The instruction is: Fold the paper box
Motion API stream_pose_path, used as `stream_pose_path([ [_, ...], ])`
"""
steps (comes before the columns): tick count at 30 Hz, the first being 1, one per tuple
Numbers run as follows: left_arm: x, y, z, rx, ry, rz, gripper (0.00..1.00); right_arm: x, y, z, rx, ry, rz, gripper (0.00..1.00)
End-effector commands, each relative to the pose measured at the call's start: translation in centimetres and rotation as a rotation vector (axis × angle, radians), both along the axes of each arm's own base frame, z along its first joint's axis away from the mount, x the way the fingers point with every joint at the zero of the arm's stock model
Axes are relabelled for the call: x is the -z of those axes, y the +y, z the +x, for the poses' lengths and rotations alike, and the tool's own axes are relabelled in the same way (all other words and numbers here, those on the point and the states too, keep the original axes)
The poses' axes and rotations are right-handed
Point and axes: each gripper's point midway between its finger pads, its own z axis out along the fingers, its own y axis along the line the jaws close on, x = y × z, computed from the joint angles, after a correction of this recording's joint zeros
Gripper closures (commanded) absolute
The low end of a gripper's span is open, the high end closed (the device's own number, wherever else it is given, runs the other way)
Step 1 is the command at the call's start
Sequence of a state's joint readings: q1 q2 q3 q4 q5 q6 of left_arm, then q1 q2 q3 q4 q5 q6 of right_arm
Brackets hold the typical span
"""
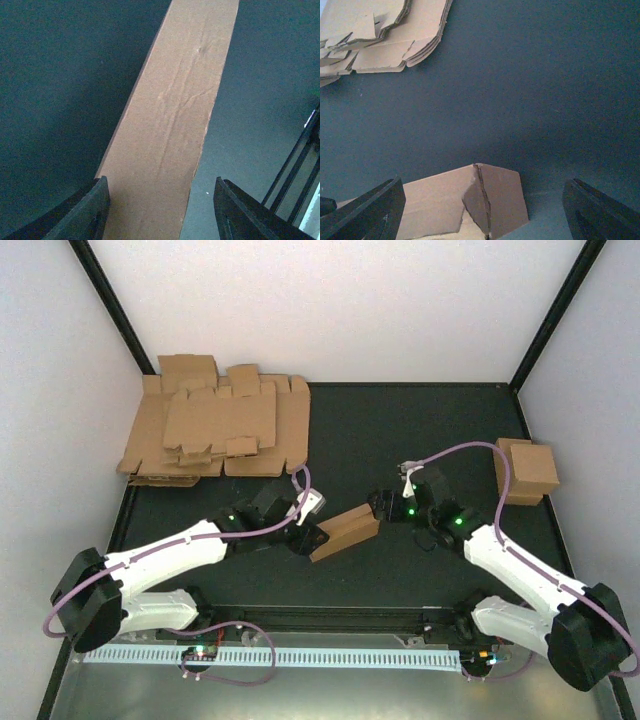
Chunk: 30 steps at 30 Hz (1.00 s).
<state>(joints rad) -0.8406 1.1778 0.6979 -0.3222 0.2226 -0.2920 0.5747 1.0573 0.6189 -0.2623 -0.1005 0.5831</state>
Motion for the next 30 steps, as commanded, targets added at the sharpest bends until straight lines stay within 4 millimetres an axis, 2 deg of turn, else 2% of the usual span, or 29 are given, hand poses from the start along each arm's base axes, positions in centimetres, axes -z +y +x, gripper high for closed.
stream_pose_path([
  [1, -1.8, 0.0, -0.2, -0.004, -0.016, -0.017, 0.38, -1.2, -0.1, 0.1, -0.033, -0.011, 0.014, 0.11],
  [10, -3.8, -0.4, -0.2, -0.007, -0.015, -0.060, 0.19, -1.0, -0.2, -0.3, -0.040, -0.001, 0.025, 0.11],
  [14, -4.7, -0.4, -0.2, -0.009, -0.028, -0.077, 0.02, -1.0, -0.3, -0.4, -0.039, -0.003, 0.025, 0.11],
  [19, -6.1, 0.0, 0.1, -0.028, -0.050, -0.076, 0.03, -1.0, -0.3, -0.5, -0.041, -0.003, 0.027, 0.11],
  [21, -6.6, 0.3, 0.3, -0.047, -0.060, -0.075, 0.09, -0.9, -0.4, -0.5, -0.039, -0.002, 0.026, 0.11],
  [27, -6.7, 1.5, 0.8, -0.119, -0.057, -0.067, 0.60, -1.1, -0.3, -0.3, -0.046, -0.010, 0.022, 0.11],
  [30, -6.0, 1.8, 0.9, -0.134, -0.042, -0.064, 0.78, -1.6, 0.2, 0.0, -0.070, -0.023, 0.030, 0.12],
])
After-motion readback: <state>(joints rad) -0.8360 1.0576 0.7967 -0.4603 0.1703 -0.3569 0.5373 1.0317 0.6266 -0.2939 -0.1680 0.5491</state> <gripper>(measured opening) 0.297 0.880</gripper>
